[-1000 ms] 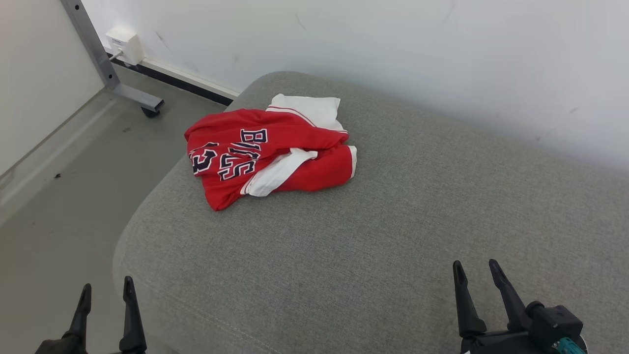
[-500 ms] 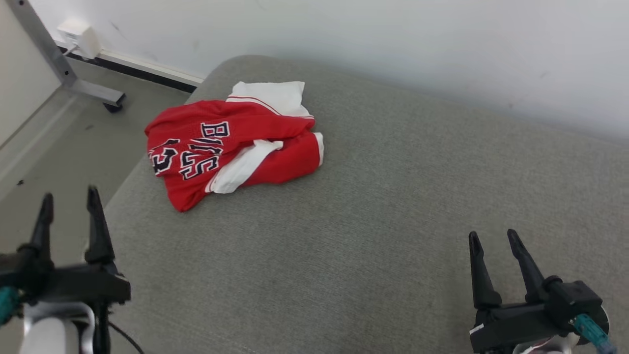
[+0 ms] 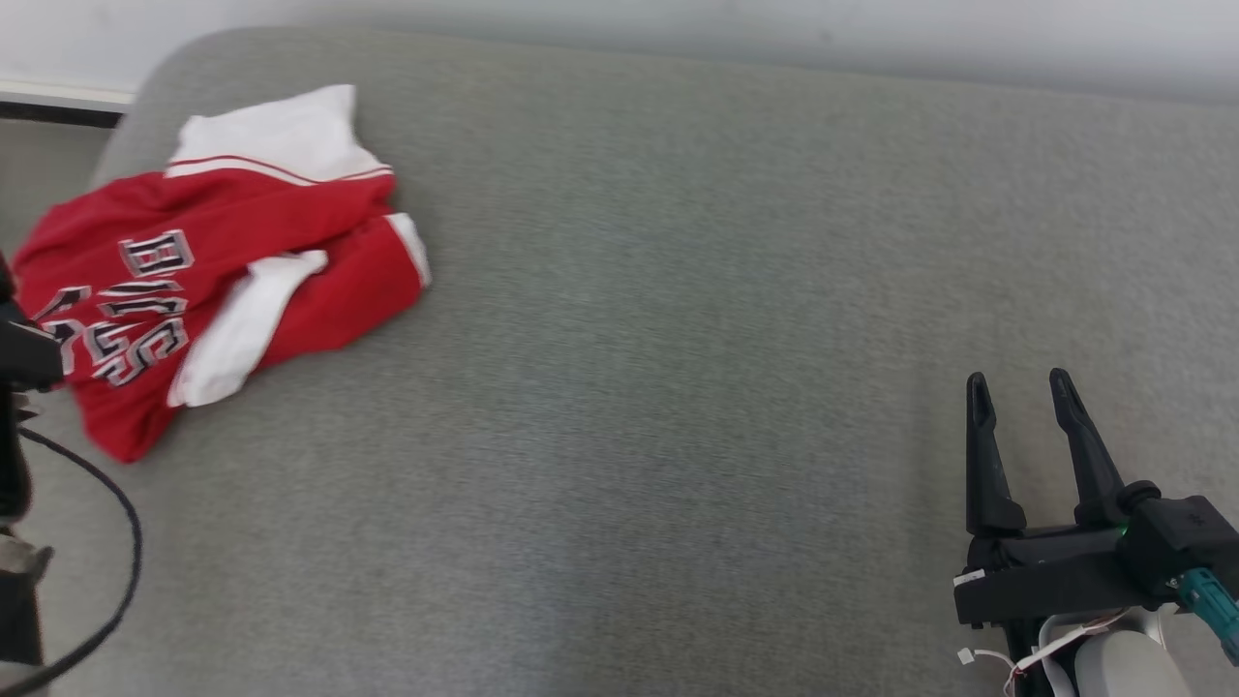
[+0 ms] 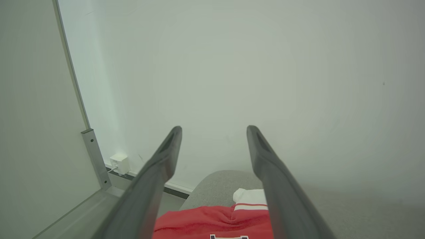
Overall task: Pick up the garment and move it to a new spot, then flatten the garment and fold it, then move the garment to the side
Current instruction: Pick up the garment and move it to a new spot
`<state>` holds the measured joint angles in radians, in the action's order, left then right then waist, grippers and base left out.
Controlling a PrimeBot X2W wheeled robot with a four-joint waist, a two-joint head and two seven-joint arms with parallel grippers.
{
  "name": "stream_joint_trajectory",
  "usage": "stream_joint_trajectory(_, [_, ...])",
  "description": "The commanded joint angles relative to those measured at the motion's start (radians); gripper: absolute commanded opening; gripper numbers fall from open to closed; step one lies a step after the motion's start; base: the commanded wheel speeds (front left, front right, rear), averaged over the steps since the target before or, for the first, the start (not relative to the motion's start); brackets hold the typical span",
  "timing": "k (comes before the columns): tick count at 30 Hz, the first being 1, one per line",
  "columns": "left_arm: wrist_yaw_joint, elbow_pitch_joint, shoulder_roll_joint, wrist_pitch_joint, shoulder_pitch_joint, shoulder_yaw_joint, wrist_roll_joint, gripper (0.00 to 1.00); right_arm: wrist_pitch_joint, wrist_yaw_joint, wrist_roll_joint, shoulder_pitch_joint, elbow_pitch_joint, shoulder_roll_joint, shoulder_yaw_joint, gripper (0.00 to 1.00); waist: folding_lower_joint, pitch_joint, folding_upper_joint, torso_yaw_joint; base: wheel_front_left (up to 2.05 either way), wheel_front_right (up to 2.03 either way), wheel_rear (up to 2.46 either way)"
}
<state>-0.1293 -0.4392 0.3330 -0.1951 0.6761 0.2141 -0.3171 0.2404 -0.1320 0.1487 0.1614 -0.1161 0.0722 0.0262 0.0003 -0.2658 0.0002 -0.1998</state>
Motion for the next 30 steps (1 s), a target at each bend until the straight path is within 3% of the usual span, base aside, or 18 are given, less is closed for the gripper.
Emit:
stream_joint_trajectory(1, [-0.001, -0.021, 0.021, 0.016, 0.023, 0.000, -0.012, 1.00, 0.007, 0.002, -0.006, 0.012, 0.003, -0.004, 0.003, 1.00, -0.0003, -0.123, -0.0002, 0.143, 0.00, 0.00, 0.00])
stream_joint_trajectory(9, [0.000, -0.182, 0.105, 0.147, 0.089, -0.041, -0.051, 1.00, 0.018, 0.002, -0.003, 0.025, -0.009, -0.014, 0.000, 1.00, -0.0003, -0.131, -0.0002, 0.199, 0.00, 0.00, 0.00])
stream_joint_trajectory(22, [0.000, -0.357, 0.175, 0.509, 0.071, -0.165, -0.166, 1.00, 0.023, 0.002, -0.018, 0.016, -0.020, -0.018, -0.004, 1.00, -0.0003, -0.094, -0.0002, 0.223, 0.00, 0.00, 0.00])
stream_joint_trajectory(27, [0.000, -0.395, 0.174, 0.578, 0.073, -0.192, -0.183, 1.00, 0.022, 0.002, -0.020, 0.018, -0.021, -0.020, -0.010, 1.00, -0.0003, -0.090, -0.0002, 0.230, 0.00, 0.00, 0.00])
stream_joint_trajectory(28, [0.000, -0.400, 0.174, 0.582, 0.072, -0.198, -0.182, 0.77, 0.023, 0.002, -0.020, 0.019, -0.022, -0.020, -0.012, 1.00, -0.0003, -0.090, -0.0002, 0.232, 0.00, 0.00, 0.00])
stream_joint_trajectory(29, [0.000, -0.400, 0.174, 0.582, 0.072, -0.198, -0.182, 0.77, 0.023, 0.002, -0.020, 0.019, -0.022, -0.020, -0.012, 1.00, -0.0003, -0.090, -0.0002, 0.232, 0.00, 0.00, 0.00])
stream_joint_trajectory(30, [0.000, -0.405, 0.175, 0.579, 0.072, -0.202, -0.180, 0.38, 0.023, 0.002, -0.019, 0.020, -0.022, -0.020, -0.013, 1.00, -0.0003, -0.090, -0.0002, 0.234, 0.00, 0.00, 0.00])
